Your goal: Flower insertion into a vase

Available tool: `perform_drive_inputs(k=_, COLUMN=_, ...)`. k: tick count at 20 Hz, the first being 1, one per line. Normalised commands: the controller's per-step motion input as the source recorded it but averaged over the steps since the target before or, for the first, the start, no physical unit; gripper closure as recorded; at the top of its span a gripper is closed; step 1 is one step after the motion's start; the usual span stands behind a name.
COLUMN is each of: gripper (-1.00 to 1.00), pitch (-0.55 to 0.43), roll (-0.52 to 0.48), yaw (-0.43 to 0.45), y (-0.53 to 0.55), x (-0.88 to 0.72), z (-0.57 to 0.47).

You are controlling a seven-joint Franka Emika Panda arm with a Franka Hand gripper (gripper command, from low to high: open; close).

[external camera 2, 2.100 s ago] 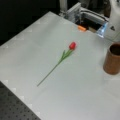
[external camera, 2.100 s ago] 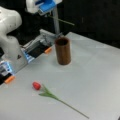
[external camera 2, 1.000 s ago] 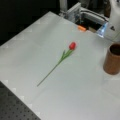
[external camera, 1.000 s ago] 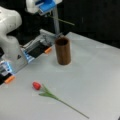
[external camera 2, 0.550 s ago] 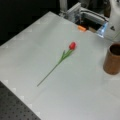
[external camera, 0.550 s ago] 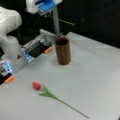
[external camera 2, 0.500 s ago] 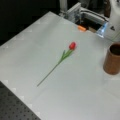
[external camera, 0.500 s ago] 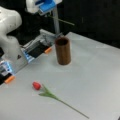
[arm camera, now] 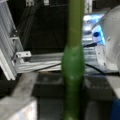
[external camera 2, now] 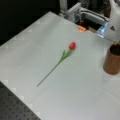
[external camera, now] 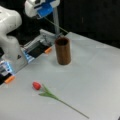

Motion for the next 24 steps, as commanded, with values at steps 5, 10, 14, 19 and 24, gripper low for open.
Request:
perform_drive_inputs(k=5, gripper=1.00, pitch=0.365, roll=0.069, yaw=0.052, y=0.07, x=0.22, z=0.12)
perform_drive_inputs(k=10, gripper=1.00, pitch=0.376, roll=0.032, yaw=0.057, y=0.03, x=0.13, z=0.13)
perform_drive_inputs(k=14, gripper=1.00, pitch=0.342, roll=-0.017, yaw=0.075, y=0.00, x=0.07, z=0.09)
perform_drive_inputs(k=19, gripper=1.00, pitch=0.335, roll=-0.029, yaw=0.075, y=-0.01, x=0.03, z=0.08)
perform_drive_inputs(k=24, gripper=1.00, pitch=0.397, roll=-0.059, yaw=0.050, y=0.04, x=0.14, z=0.05)
